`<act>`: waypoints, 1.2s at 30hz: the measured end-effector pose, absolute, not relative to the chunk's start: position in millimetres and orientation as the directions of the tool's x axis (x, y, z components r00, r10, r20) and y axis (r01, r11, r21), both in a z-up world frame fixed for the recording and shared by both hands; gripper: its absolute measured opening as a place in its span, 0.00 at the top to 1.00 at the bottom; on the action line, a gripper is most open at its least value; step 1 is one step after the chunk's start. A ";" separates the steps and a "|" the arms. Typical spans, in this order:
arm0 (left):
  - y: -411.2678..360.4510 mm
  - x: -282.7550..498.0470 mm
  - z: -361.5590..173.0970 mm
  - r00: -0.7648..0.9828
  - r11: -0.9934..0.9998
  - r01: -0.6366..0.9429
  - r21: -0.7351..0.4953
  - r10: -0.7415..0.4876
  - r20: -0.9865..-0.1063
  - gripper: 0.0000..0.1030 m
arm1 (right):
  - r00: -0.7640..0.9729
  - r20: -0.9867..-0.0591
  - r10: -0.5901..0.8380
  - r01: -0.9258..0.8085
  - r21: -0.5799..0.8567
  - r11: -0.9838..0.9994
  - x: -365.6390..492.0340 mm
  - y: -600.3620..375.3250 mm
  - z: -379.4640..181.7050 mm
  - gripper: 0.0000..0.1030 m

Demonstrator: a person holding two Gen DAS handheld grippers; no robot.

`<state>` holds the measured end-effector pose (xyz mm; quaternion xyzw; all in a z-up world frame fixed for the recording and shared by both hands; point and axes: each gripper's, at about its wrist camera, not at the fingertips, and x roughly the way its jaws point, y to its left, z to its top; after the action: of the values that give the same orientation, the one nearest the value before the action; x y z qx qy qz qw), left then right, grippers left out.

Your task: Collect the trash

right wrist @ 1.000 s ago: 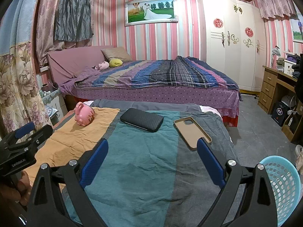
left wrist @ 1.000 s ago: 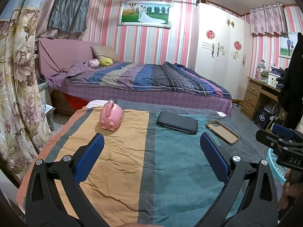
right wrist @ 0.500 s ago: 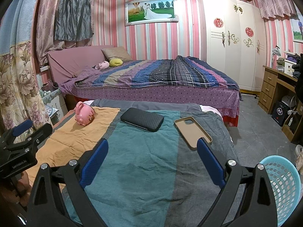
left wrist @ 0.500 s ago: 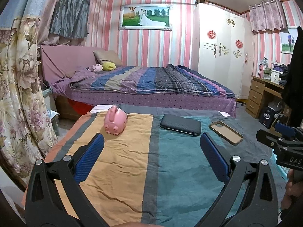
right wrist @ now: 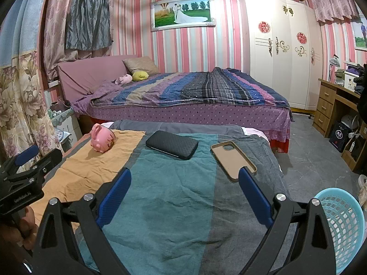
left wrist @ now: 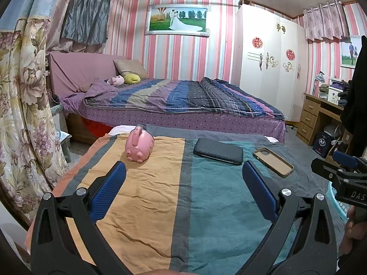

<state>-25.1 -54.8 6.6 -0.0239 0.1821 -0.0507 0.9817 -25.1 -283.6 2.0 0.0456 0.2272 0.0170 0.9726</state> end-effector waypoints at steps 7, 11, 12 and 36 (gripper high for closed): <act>-51.8 -21.6 6.5 0.920 0.990 0.106 -0.094 -0.133 -0.369 0.05 | 0.897 -0.440 0.051 -0.010 0.096 0.995 -26.1 -281.7 2.8 0.10; -52.0 -20.0 4.5 0.916 0.990 0.104 -0.097 -0.133 -0.378 0.05 | 0.896 -0.441 0.054 -0.012 0.098 0.995 -26.4 -281.4 2.7 0.10; -51.7 -19.7 4.7 0.916 0.990 0.103 -0.099 -0.133 -0.378 0.05 | 0.896 -0.440 0.053 -0.012 0.097 0.995 -26.5 -281.2 3.0 0.10; -54.4 -21.3 6.8 0.914 0.988 0.106 -0.108 -0.140 -0.381 0.05 | 0.897 -0.439 0.048 0.000 0.108 0.994 -25.9 -283.1 2.7 0.10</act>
<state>-21.3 -54.4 6.8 -0.0427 0.1979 -0.0628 0.9773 -25.9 -283.1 2.7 0.0527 0.2264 0.0123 0.9725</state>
